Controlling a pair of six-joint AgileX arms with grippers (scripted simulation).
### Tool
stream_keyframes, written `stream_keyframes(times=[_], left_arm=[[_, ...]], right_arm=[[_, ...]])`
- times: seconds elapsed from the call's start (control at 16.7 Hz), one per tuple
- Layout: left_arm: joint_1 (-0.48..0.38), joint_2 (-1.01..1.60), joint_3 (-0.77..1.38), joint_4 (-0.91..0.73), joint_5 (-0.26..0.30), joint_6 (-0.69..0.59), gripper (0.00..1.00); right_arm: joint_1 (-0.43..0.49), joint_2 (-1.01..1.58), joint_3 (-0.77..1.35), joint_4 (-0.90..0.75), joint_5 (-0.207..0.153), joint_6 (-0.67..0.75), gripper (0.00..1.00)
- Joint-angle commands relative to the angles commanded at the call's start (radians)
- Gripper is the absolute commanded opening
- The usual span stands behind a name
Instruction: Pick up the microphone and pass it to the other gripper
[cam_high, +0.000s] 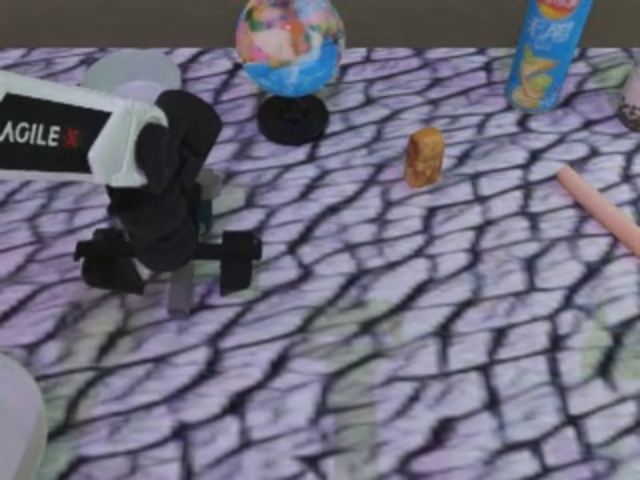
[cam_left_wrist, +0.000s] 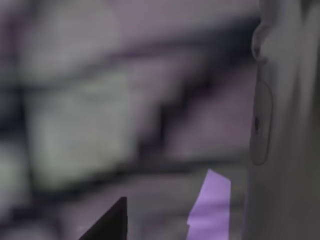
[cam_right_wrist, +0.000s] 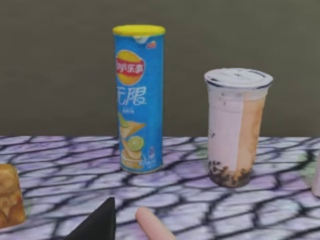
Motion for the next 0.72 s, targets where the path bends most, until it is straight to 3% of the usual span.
stream_keyframes(times=[0.48, 0.72], left_arm=[[0.0, 0.0, 0.0, 0.0, 0.0, 0.0, 0.02], [0.0, 0.0, 0.0, 0.0, 0.0, 0.0, 0.0]], right_arm=[[0.0, 0.0, 0.0, 0.0, 0.0, 0.0, 1.0], [0.0, 0.0, 0.0, 0.0, 0.0, 0.0, 1.0]])
